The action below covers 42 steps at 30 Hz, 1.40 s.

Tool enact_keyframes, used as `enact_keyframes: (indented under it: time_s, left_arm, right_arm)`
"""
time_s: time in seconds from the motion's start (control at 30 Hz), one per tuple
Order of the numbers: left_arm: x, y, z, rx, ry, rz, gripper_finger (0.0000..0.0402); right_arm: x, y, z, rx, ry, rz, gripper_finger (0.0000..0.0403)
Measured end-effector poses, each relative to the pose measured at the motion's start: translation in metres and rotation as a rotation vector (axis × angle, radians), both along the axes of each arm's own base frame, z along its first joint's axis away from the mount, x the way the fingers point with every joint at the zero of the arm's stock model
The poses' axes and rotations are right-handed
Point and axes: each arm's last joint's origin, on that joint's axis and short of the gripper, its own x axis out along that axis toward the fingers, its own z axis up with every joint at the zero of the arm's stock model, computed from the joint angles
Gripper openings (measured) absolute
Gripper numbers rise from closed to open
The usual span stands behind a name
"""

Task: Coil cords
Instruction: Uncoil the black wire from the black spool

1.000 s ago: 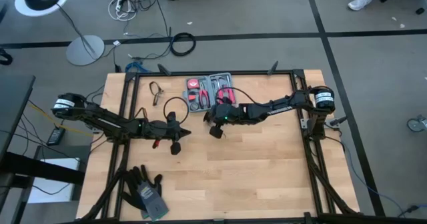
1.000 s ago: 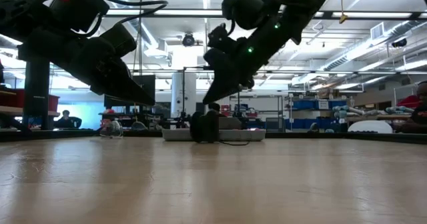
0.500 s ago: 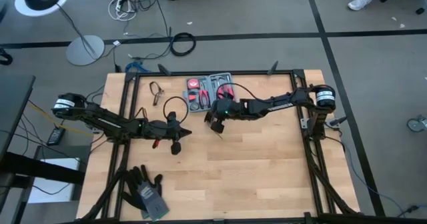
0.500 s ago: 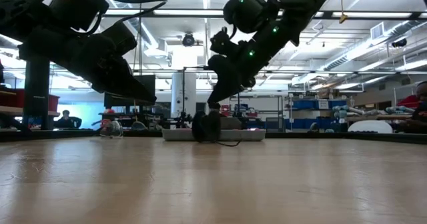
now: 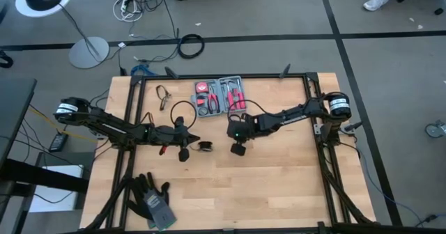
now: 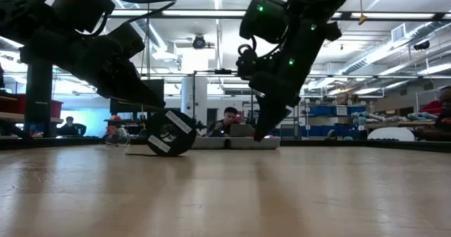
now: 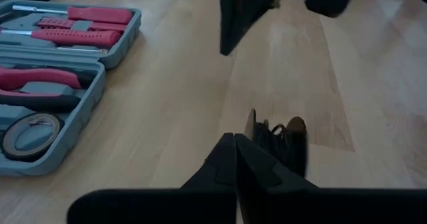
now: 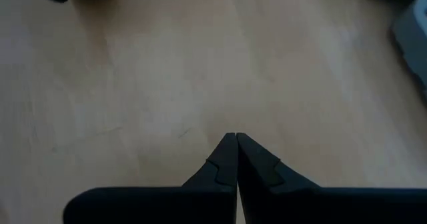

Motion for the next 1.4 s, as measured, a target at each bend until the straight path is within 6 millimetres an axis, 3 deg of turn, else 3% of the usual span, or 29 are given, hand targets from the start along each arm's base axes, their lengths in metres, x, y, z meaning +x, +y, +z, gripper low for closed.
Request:
enact_keyframes:
  time_s: [0.33, 0.6, 0.9, 1.13, 1.4]
  left_arm:
    - [0.000, 0.000, 0.000, -0.022, -0.004, 0.008, 0.0001]
    - [0.000, 0.000, -0.001, -0.025, 0.002, 0.009, 0.0001]
    - [0.000, 0.000, 0.000, -0.027, -0.008, 0.010, 0.0001]
    - [0.001, -0.001, 0.001, -0.042, -0.017, 0.015, 0.0001]
    - [0.000, -0.002, -0.001, -0.093, 0.000, -0.011, 0.0001]
  right_arm:
    - [-0.011, 0.025, -0.002, -0.080, -0.012, -0.030, 0.0000]
    - [-0.054, 0.031, -0.004, 0.018, -0.310, -0.075, 0.0000]
    - [-0.094, 0.048, -0.048, 0.155, -0.523, -0.083, 0.0005]
    - [-0.095, 0.048, -0.073, 0.127, -0.549, -0.087, 0.0008]
    - [-0.091, 0.046, -0.074, 0.111, -0.566, -0.071, 0.0005]
